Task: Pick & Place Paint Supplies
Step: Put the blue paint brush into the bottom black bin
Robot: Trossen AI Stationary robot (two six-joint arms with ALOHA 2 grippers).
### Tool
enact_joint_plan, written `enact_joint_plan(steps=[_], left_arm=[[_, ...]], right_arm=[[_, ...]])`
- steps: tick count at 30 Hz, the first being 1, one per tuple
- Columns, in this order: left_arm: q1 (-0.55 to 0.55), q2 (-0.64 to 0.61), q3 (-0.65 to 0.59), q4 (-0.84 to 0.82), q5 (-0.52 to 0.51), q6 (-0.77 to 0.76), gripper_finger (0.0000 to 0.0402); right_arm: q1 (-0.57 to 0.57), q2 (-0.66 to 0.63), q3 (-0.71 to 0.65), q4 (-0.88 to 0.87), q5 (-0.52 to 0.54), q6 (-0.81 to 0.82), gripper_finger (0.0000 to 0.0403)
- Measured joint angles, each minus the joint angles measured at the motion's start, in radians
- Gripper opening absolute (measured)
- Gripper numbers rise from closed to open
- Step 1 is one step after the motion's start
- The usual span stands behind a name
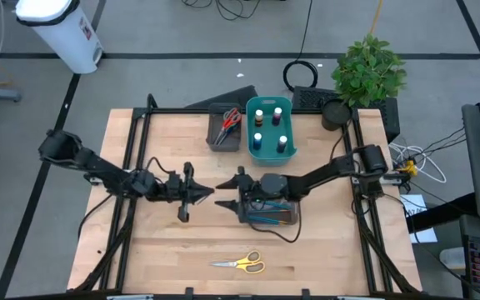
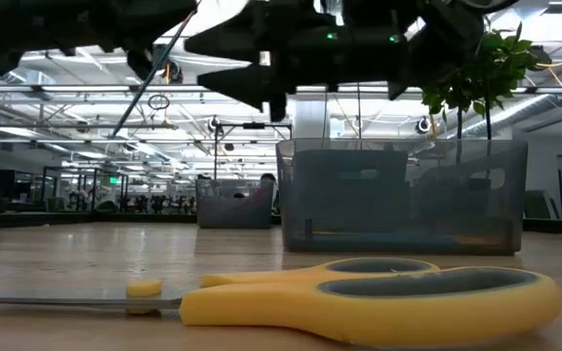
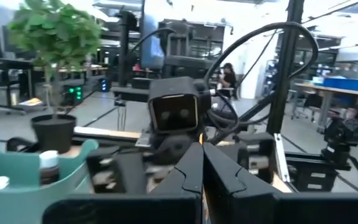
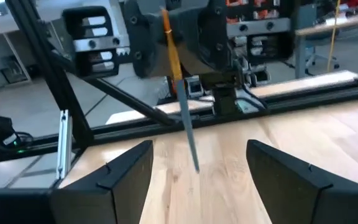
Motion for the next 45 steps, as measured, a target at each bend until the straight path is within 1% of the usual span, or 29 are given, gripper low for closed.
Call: enact_joint_plan(steps=[2,7,12,19,36,40,42,45], left_arm=[[0.009,0.032,0.033,0.000,0.025,0.003,0.0000],[0.020,0.118,0.121,-0.033,0.078,0.041,0.0000],[0.024,0.146,0.162,-0.075,0.083,0.056,0.0000],[0.027,0.146,0.167,-0.082,0.079,0.061,0.0000],[0.027,0.146,0.167,-0.085,0.077,0.064,0.0000],[0.027,0.146,0.167,-0.086,0.076,0.067,0.0000],[0.026,0.145,0.167,-0.081,0.075,0.069,0.0000],[0.022,0.145,0.167,-0.077,0.073,0.063,0.0007]], right_arm=[[0.002,0.021,0.024,0.008,0.000,-0.014,0.0253],[0.009,0.025,0.031,-0.001,0.001,-0.044,0.0253],[0.028,0.013,0.031,0.005,0.002,-0.082,0.0236],[0.049,0.013,0.031,0.019,0.002,-0.134,0.0177],[0.049,0.013,0.031,-0.002,0.000,-0.133,0.0013],[0.050,0.001,0.031,-0.025,-0.010,-0.113,0.0009],[0.048,-0.016,0.031,-0.052,-0.048,-0.088,0.0007],[0.052,-0.066,0.029,-0.146,-0.059,-0.091,0.0005]])
